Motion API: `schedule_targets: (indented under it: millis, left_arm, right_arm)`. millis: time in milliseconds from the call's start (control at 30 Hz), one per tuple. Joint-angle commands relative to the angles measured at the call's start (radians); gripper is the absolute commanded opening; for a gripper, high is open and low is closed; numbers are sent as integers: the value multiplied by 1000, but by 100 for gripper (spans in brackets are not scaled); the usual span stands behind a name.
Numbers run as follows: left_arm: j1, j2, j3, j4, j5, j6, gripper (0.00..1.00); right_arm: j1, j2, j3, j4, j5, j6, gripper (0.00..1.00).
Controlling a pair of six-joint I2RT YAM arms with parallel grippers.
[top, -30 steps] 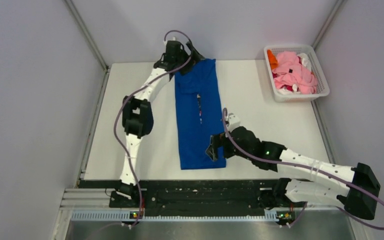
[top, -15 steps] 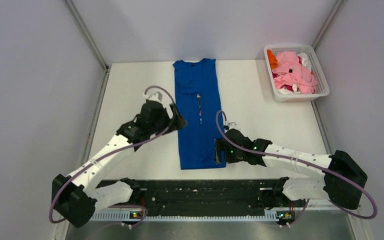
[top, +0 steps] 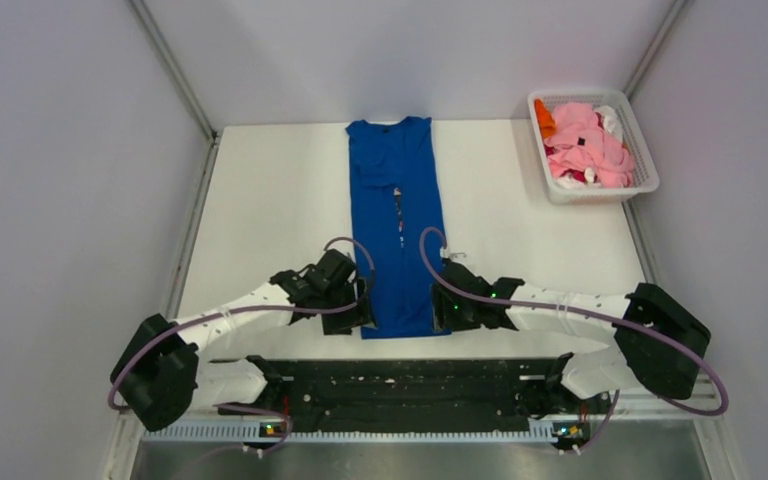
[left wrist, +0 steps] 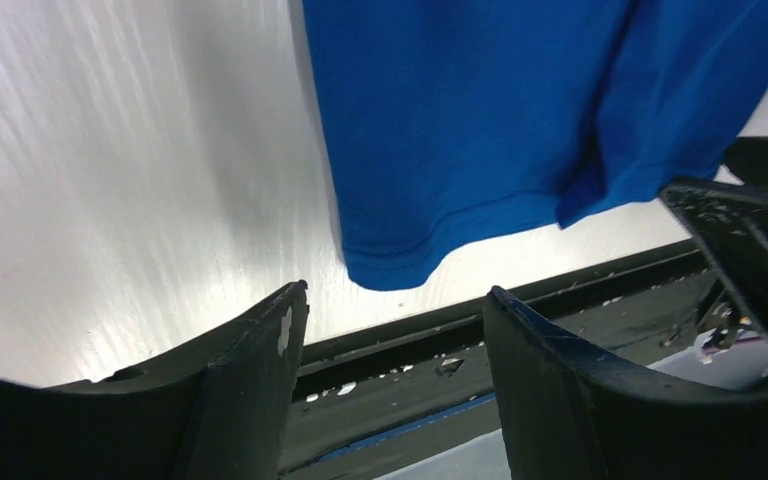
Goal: Fold and stack the t-shirts
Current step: Grab the bottom of the folded rectangular tshirt with both arms, then fold the folded rectangular tshirt in 1/3 of the way
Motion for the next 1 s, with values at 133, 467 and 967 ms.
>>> schedule_targets:
  millis: [133,467,967]
  left_arm:
    - [-49,76,-54,133,26,-63,68]
    - [-56,189,-54,158,-19,-87,42]
    - [-90,94,-100,45,-61,-123,0]
  right_arm:
    - [17,15,-10,-20,28,37,40]
    - [17,-2,-34,-30,44,51,18]
    - [23,-119,-105,-26,-7,42,0]
